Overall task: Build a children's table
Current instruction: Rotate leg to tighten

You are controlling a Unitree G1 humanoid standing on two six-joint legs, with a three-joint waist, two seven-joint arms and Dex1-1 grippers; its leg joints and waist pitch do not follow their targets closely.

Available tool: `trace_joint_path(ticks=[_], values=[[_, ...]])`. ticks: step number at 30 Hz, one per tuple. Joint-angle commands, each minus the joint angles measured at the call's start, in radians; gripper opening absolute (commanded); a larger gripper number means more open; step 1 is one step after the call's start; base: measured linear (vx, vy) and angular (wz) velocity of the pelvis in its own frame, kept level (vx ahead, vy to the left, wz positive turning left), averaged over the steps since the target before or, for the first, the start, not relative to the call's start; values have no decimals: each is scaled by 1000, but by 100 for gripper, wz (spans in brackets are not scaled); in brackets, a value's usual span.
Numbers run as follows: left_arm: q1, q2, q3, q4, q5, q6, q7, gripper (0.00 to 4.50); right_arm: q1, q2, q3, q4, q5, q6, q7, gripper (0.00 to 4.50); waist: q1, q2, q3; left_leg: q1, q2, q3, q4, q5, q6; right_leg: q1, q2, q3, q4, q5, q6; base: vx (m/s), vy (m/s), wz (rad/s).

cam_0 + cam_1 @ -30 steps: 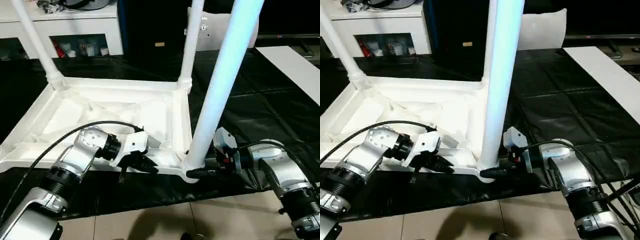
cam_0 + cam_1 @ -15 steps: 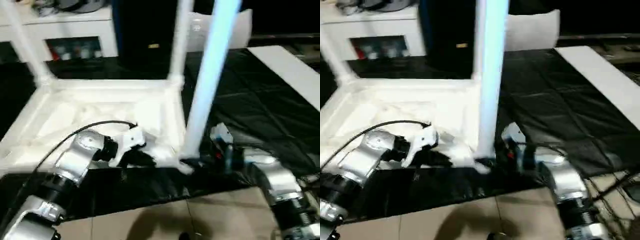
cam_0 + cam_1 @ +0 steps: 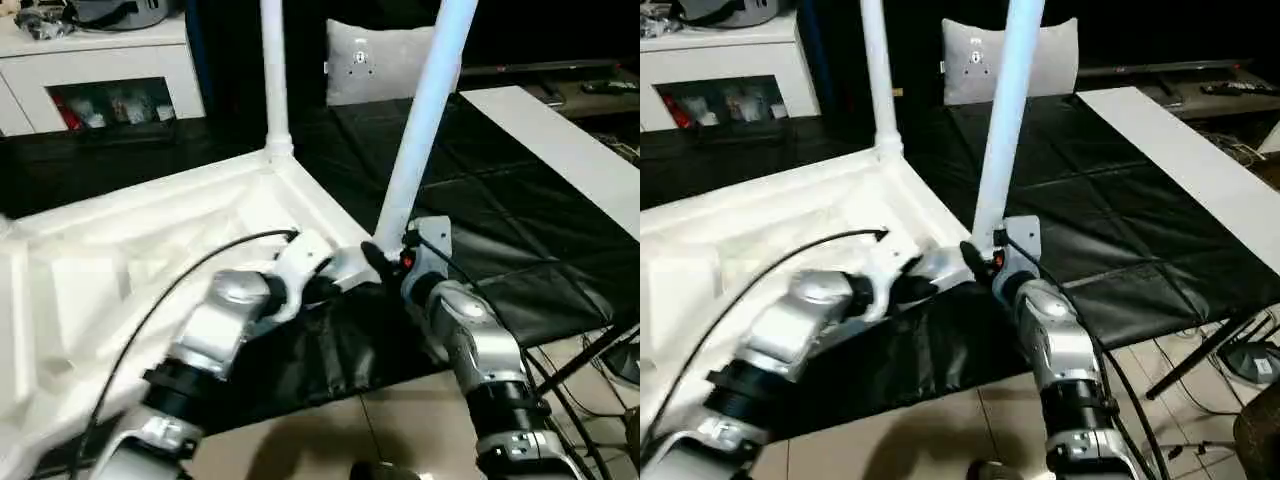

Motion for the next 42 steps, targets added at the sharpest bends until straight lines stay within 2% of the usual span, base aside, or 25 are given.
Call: trace_joint_path(ticks=[1, 2, 4, 7, 8, 10, 11, 14, 16, 19, 23, 25, 27, 31, 32, 33, 35, 36, 39, 42], values=[[-51, -26, -29, -25, -2, -56, 32, 0, -5, 69, 82, 26, 21, 17, 59, 351, 5, 2, -76, -26, -17, 27, -67, -132, 101, 80, -35, 37, -62, -367, -116, 0, 0, 0], [-51, -19, -34, -21, 2, -64, 25, 0, -8, 65, 78, 31, 17, 7, 56, 364, 7, 2, -76, -23, -17, 29, -66, -118, 108, 78, -35, 40, -59, -346, -130, 0, 0, 0], [-47, -7, -34, -17, 0, -81, 9, 0, -8, 52, 71, 33, 15, -20, 69, 378, 11, 2, -75, -25, -18, 30, -65, -108, 110, 79, -37, 43, -55, -342, -142, 0, 0, 0], [-45, 5, -34, -16, -6, -94, -12, 0, -4, 32, 65, 29, 19, -36, 85, 399, 13, 3, -77, -26, -17, 29, -65, -93, 110, 84, -36, 44, -52, -329, -146, 0, 0, 0], [-42, 19, -35, -13, -10, -107, -32, 0, 4, 7, 67, 19, 19, -48, 113, 423, 13, 4, -76, -25, -16, 28, -66, -95, 109, 84, -35, 43, -51, -324, -150, 0, 0, 0], [-38, 60, -40, 3, -23, -142, -92, 0, 32, -60, 62, -22, 40, -72, 202, 432, 14, 10, -76, -23, -15, 28, -66, -109, 113, 84, -35, 44, -51, -313, -156, 0, 0, 0], [-37, 93, -44, 21, -34, -178, -144, 0, 57, -117, 64, -60, 56, -87, 282, 436, 18, 8, -77, -23, -16, 27, -65, -111, 119, 88, -33, 44, -51, -304, -155, 0, 0, 0], [-40, 151, -59, 55, -37, -251, -231, 0, 92, -212, 77, -109, 74, -100, 417, 446, 26, 6, -77, -22, -12, 29, -65, -104, 139, 87, -33, 48, -47, -282, -167, 0, 0, 0], [-40, 161, -61, 61, -41, -261, -253, 0, 96, -231, 76, -114, 75, -104, 438, 446, 31, 7, -73, -19, -13, 31, -67, -124, 134, 84, -34, 47, -52, -320, -162, 0, 0, 0], [-42, 217, -74, 82, -57, -319, -360, 0, 103, -316, 71, -127, 86, -126, 546, 446, 39, 8, -70, -13, -13, 32, -68, -160, 116, 80, -36, 45, -63, -399, -136, 0, 0, 0], [-47, 292, -114, 111, -77, -414, -512, 0, 105, -436, 132, -136, 85, -165, 727, 446, 54, 7, -71, -12, -9, 31, -69, -161, 119, 81, -34, 49, -56, -378, -144, 0, 0, 0], [-49, 298, -119, 116, -82, -428, -538, 0, 103, -451, 144, -132, 76, -176, 754, 446, 57, 7, -71, -13, -9, 32, -71, -150, 118, 81, -35, 50, -53, -362, -153, 0, 0, 0], [-60, 315, -131, 138, -92, -469, -621, 0, 86, -485, 185, -113, 72, -200, 853, 446, 59, 8, -72, -12, -10, 31, -69, -152, 116, 82, -34, 47, -54, -364, -155, 0, 0, 0], [-71, 327, -147, 158, -95, -488, -665, 0, 74, -494, 208, -115, 94, -176, 917, 446, 66, 7, -74, -12, -6, 31, -71, -130, 120, 83, -35, 51, -46, -326, -178, 0, 0, 0], [-74, 331, -152, 164, -98, -496, -676, 0, 71, -497, 215, -116, 101, -168, 933, 417, 70, 2, -73, -10, -5, 32, -71, -131, 122, 82, -35, 52, -45, -328, -180, 0, 0, 0], [-78, 337, -158, 168, -100, -500, -692, 0, 67, -502, 228, -116, 104, -153, 952, 409, 75, 5, -73, -9, -4, 32, -71, -125, 121, 82, -35, 53, -45, -325, -182, 0, 0, 0], [-84, 346, -168, 173, -105, -509, -721, 0, 60, -510, 250, -111, 102, -140, 978, 404, 81, 5, -74, -9, -3, 33, -71, -123, 118, 81, -35, 54, -43, -316, -185, 0, 0, 0], [-89, 349, -173, 176, -105, -516, -741, 0, 55, -512, 259, -102, 97, -143, 992, 391, 83, -3, -74, -11, -3, 33, -71, -115, 116, 83, -37, 55, -40, -314, -184, 0, 0, 0], [-94, 350, -180, 184, -101, -531, -771, 0, 47, -515, 272, -88, 95, -150, 1018, 366, 84, -1, -73, -11, -4, 34, -71, -123, 108, 82, -37, 54, -44, -345, -171, 0, 0, 0], [-101, 350, -185, 194, -95, -548, -784, 0, 39, -517, 285, -79, 92, -150, 1050, 340, 84, -3, -72, -12, -5, 34, -71, -120, 104, 82, -37, 53, -46, -363, -158, 0, 0, 0]])
